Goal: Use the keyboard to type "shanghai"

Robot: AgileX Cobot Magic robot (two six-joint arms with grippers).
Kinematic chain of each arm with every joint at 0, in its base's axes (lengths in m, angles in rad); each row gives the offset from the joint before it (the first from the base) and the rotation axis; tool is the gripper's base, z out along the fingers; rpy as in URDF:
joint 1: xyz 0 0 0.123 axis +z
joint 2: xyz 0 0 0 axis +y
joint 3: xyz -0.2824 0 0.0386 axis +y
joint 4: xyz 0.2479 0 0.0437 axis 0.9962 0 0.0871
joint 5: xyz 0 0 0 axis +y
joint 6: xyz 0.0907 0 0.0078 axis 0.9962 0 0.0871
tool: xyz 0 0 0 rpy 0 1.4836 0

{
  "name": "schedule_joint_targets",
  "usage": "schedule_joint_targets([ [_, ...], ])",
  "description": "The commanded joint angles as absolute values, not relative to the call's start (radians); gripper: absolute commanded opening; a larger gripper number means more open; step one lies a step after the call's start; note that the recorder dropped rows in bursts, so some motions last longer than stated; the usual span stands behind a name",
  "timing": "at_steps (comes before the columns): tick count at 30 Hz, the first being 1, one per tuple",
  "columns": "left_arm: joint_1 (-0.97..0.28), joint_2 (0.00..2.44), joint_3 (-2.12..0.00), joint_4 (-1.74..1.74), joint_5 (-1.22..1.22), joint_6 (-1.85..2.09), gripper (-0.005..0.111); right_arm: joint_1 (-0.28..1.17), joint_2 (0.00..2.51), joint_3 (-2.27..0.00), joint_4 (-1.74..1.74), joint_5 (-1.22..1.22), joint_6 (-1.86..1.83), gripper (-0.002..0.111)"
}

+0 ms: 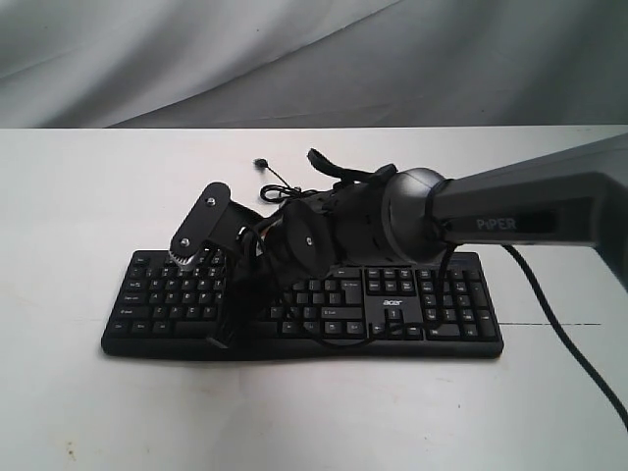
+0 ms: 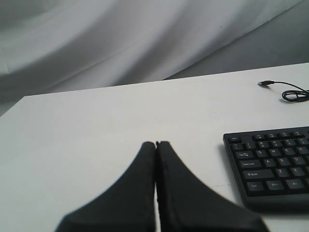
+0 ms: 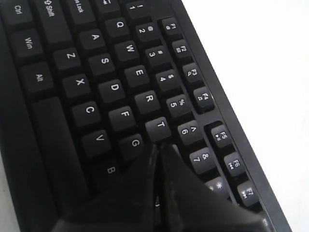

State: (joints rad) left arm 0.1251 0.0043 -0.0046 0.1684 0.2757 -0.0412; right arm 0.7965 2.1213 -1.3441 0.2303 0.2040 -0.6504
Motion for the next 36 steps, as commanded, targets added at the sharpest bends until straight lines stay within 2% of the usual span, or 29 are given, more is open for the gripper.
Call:
schedule_joint_targets([
  [1, 0.118, 0.0, 0.0, 0.167, 0.266, -0.046, 0.0, 0.788, 2.138, -1.34, 0.235, 0.19, -0.645, 0.0],
  [15, 0.118, 0.0, 0.0, 0.167, 0.266, -0.046, 0.0, 0.788, 2.157, -1.34, 0.246, 0.194, -0.65, 0.0],
  [24, 0.118, 0.0, 0.0, 0.167, 0.266, -0.046, 0.0, 0.79, 2.079, -1.345, 0.226, 0.153, -0.653, 0.0],
  [36, 0.118, 0.0, 0.0, 0.167, 0.266, -0.046, 0.0, 0.871, 2.209, -1.61, 0.22, 0.253, -0.654, 0.0],
])
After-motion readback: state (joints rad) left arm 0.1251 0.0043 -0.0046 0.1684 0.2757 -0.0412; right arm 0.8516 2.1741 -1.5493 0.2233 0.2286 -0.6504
